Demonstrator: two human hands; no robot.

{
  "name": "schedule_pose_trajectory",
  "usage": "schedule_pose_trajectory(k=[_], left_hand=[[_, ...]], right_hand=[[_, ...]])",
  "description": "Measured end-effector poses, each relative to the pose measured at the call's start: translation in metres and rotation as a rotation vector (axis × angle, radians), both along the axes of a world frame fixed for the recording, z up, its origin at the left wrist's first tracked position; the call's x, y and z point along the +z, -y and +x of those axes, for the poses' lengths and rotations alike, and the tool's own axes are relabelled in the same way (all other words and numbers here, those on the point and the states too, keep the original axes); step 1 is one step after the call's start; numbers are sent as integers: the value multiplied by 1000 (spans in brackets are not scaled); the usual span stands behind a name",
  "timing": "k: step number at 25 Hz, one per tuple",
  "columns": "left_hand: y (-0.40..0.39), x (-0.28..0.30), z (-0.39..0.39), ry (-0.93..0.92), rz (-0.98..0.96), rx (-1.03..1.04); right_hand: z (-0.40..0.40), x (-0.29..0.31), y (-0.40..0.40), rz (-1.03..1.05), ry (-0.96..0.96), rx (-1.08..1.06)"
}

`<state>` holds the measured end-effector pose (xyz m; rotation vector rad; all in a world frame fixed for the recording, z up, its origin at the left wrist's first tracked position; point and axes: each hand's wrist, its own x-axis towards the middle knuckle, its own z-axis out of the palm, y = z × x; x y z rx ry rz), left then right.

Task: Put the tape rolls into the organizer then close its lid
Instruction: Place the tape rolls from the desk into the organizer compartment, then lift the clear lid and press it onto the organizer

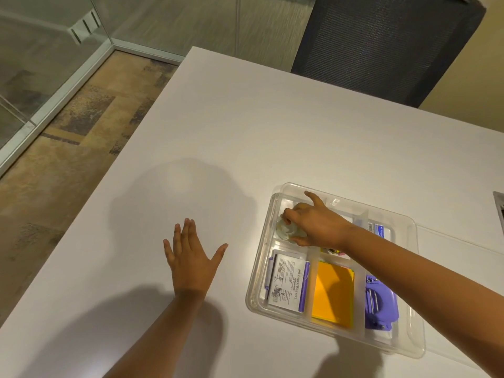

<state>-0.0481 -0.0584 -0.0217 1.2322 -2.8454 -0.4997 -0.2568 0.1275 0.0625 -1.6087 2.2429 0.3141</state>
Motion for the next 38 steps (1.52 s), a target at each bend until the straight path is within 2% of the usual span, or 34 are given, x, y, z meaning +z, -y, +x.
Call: schedule_pose_trajectory(k=[4,7,9,12,20,26,30,34,38], left_hand=[[0,0,0,0,0,-3],[0,0,1,-29,-3,8],[1,0,1,-54,3,7],[0,-2,1,-87,-9,-2],[5,-1,3,-167,39,-35],[7,0,25,-60,94,-175],[-19,9,40,-29,147,-191],[-41,11,51,14,172,-225],[-46,15,58,60,155,-283]], right_hand=[[-1,9,-6,-43,72,-62],[0,28,-26,-351,181,-357],[3,39,-54,-535,183,-550],[13,48,-111,-625,127,-765],[80,28,-234,-592,13,-1146],[133,-7,-283,-487,51,-1353],[158,-29,-295,-405,66,-1388],[171,-40,-297,-318,83,-1326],[178,-43,-295,-200,-20,-1251]])
